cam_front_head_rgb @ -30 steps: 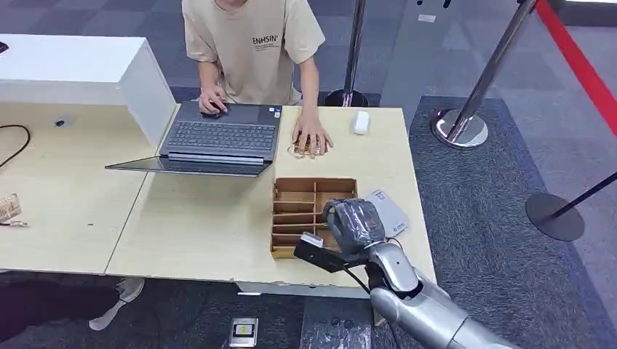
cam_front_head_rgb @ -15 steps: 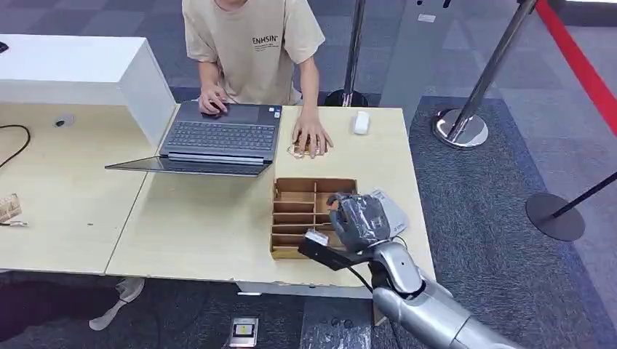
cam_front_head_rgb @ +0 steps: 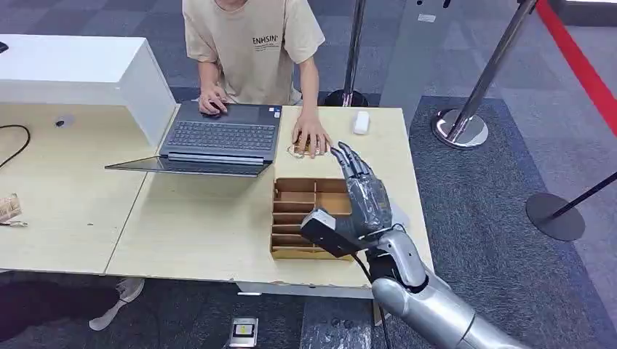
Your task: Pass the card to the sensor for recognition and then transmit it.
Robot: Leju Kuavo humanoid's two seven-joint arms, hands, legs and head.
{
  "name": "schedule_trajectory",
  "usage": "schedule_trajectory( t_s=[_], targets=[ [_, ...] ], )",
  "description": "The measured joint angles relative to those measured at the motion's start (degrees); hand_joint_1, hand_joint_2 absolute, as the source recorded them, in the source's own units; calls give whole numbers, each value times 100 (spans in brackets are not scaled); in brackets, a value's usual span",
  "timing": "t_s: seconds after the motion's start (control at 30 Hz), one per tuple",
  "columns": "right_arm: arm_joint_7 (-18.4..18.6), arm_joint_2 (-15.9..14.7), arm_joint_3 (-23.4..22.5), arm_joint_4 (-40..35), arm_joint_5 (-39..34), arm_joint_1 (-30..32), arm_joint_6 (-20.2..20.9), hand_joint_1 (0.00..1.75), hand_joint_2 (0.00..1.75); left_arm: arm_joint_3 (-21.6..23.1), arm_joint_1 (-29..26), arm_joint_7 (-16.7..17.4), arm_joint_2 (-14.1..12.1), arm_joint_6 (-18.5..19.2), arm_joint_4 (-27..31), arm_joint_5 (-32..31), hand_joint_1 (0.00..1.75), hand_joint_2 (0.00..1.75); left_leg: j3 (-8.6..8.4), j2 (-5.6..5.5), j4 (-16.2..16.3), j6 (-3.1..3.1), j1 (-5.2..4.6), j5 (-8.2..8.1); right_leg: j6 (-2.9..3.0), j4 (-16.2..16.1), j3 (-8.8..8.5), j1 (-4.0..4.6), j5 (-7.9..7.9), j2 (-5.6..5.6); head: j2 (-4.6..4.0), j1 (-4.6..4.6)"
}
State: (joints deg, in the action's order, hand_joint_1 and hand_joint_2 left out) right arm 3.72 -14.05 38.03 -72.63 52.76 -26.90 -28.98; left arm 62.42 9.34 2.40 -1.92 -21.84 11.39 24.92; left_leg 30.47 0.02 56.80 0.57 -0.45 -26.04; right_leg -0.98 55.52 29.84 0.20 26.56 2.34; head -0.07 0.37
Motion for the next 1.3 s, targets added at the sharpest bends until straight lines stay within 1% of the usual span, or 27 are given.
schedule_trajectory(
  t_s=[0.13,0.2,0.27,0.3,0.53,0.57,0.6,0.63,0.67,0.77,0.83,0.87,0.9,0.93,0.97,1.03,1.1,1.27,1.3],
  targets=[
    [2,-18,-26,-214,48,25,155,0,175,0,0,0,0,-2,0,-9,0,175,0,0,0,0,0,0,0,0,0,0,0,0,0,0],
    [22,-37,-24,-299,72,86,245,21,175,0,-1,2,0,0,0,-13,0,175,0,0,0,0,0,0,0,-1,0,0,0,0,0,0],
    [31,-53,-26,-356,79,133,277,23,175,0,-1,2,-2,0,0,-15,0,175,1,0,0,0,-1,0,0,-1,0,-1,0,0,0,0],
    [46,-61,-26,-376,87,147,295,30,175,0,-1,4,-2,0,0,-24,0,175,0,0,0,0,-1,0,0,-1,0,-1,0,0,0,0],
    [77,-111,-28,-391,98,261,334,30,175,0,-2,33,-4,0,0,-28,0,175,1,0,0,0,0,-1,0,-1,0,0,0,0,0,0],
    [76,-116,-28,-391,103,270,334,54,175,0,-2,33,-7,0,0,-28,0,175,1,0,0,0,0,0,0,-1,0,0,0,0,0,0],
    [76,-122,-28,-391,107,274,334,75,175,0,-2,33,-7,0,0,-28,0,175,0,0,0,0,0,0,0,-1,0,0,0,0,0,0],
    [77,-125,-28,-391,107,275,334,65,175,0,-2,35,-7,0,0,-28,0,175,0,0,0,0,0,0,0,-1,0,0,0,0,0,0],
    [76,-129,-28,-391,109,275,334,66,175,0,-2,35,-7,0,0,-28,0,175,1,0,0,0,0,0,0,-1,0,0,0,0,0,0],
    [77,-136,-28,-384,114,279,350,65,175,0,-2,35,-7,0,0,-31,0,175,1,0,0,0,0,0,0,-1,0,0,0,0,0,0],
    [77,-142,-28,-354,114,284,371,70,175,0,-2,35,-7,0,0,-31,0,175,1,0,0,0,0,-1,0,-1,0,0,0,0,0,0],
    [76,-144,-28,-334,107,290,367,106,175,0,-2,35,-7,0,0,-31,0,175,1,0,0,0,0,-1,0,-1,0,0,0,0,0,0],
    [72,-146,-28,-312,94,296,363,131,175,0,-1,35,-7,0,0,-33,0,175,2,0,0,0,0,-1,0,-1,1,0,0,0,0,0],
    [59,-146,-28,-286,68,301,358,124,175,0,0,35,-7,0,0,-37,0,175,1,0,0,0,0,-1,0,-1,1,0,0,0,0,0],
    [46,-146,-28,-253,44,307,356,106,175,0,0,35,-7,0,0,-41,0,175,2,0,0,0,0,-1,0,-1,1,0,0,0,0,0],
    [5,-146,-26,-175,-9,323,356,110,175,0,2,42,-7,0,0,-55,0,175,2,0,0,0,0,-1,0,-1,1,0,0,0,0,0],
    [-52,-144,-24,-63,-83,327,352,103,175,0,2,55,-7,0,0,-65,0,175,2,-1,0,0,0,-1,0,-1,1,0,0,0,0,0],
    [-168,-131,-2,350,-173,327,358,105,175,0,8,81,-7,9,0,-92,0,175,3,-1,0,0,0,-1,0,-1,1,0,0,0,0,0],
    [-197,-127,0,428,-196,327,360,101,175,0,8,90,-7,11,0,-92,0,175,3,-1,0,0,0,-1,0,-1,1,0,0,0,0,0]
  ],
)
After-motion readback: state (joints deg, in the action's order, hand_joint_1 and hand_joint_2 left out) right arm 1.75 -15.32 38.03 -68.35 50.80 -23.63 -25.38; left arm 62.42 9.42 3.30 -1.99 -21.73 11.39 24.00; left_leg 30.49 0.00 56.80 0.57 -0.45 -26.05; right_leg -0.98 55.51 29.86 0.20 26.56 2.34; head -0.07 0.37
